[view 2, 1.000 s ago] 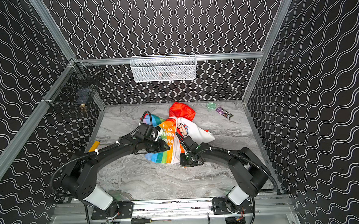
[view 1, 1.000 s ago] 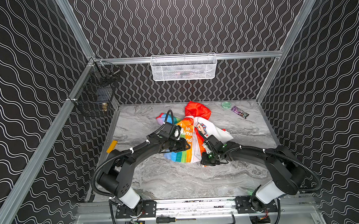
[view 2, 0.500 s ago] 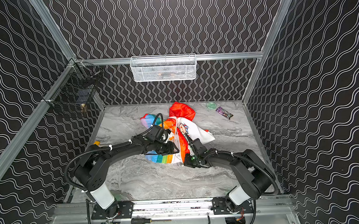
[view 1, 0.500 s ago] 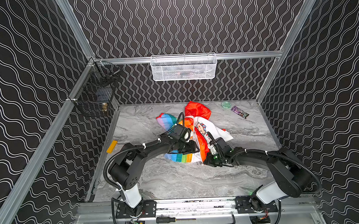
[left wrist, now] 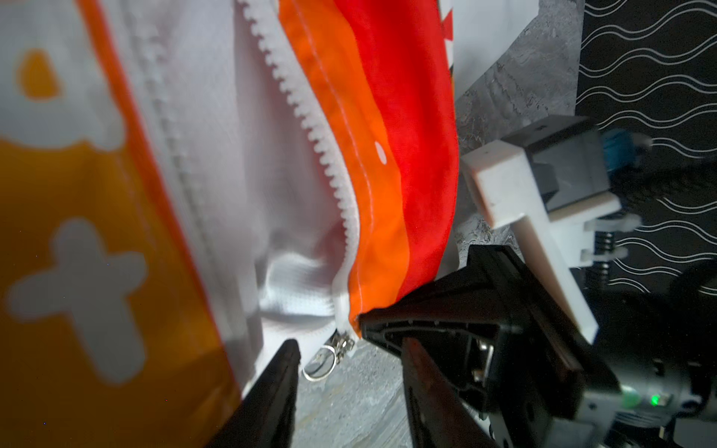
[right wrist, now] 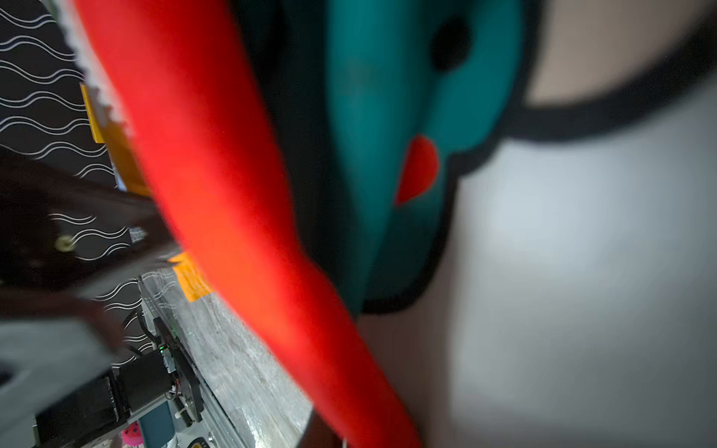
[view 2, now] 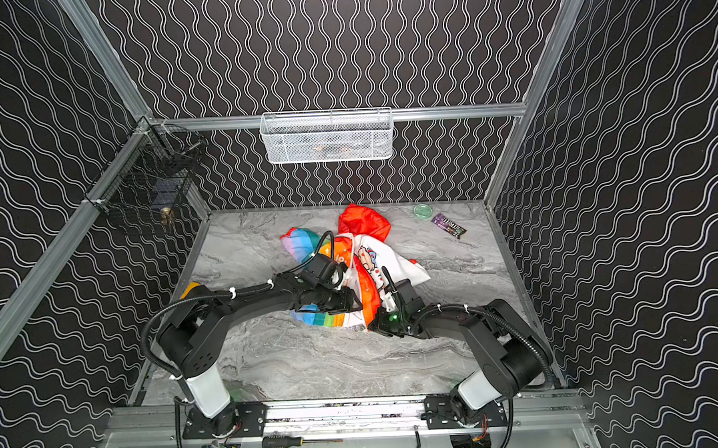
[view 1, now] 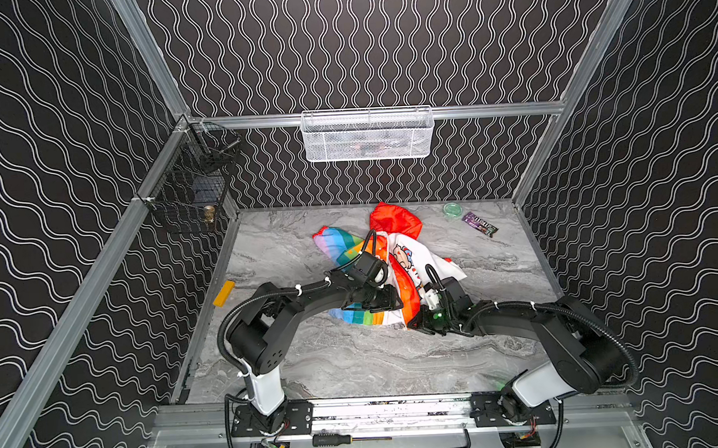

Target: Zip up the jacket

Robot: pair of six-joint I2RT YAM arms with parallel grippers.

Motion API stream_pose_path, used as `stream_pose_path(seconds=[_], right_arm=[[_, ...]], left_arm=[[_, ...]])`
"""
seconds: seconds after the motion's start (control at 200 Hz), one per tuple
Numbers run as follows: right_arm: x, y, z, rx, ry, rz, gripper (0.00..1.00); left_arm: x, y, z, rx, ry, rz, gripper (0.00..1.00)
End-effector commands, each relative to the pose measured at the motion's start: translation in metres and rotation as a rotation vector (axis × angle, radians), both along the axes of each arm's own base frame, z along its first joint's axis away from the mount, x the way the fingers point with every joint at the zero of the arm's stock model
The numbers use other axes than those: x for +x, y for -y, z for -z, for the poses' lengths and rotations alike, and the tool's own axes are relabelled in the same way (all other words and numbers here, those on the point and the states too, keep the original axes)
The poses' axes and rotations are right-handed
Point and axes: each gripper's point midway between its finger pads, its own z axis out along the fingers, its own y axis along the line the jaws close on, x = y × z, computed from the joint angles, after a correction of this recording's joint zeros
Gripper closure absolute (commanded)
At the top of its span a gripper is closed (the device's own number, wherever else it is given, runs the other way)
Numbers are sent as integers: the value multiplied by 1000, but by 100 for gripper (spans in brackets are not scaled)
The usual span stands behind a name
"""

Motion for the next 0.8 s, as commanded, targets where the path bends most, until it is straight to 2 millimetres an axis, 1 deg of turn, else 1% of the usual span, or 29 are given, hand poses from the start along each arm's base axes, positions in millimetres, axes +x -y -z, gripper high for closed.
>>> stream_pose_path(seconds=[0.0,0.1,0.16,0.22,0.335,0.395,0.515,0.661,0.796], right_arm=[[-4,6,-1,-35,-24,11,90],[1,3,-14,-22,3,9,87],[4,1,-21,-13,16,10,86],[6,1,-23,-13,21,11,85],[6,0,-23,-9,20,12,85],[6,0,-20,-5,15,14,85],[4,-1,-18,4,5,18,85],[4,-1,-20,7,10,20,85],[5,0,-23,1,20,18,84]], left_arm=[[-5,-20,-5,72,33,-18,52],[-18,-40,-3,108,16,-72,51],[-28,-49,1,104,-16,-113,50],[-38,-55,5,94,-47,-155,49],[-55,-57,8,38,-90,-233,44],[-60,-52,8,0,-100,-261,43],[-59,-43,9,-54,-103,-301,41],[-52,-32,16,-145,-108,-341,39],[-46,-30,29,-110,-100,-337,39]])
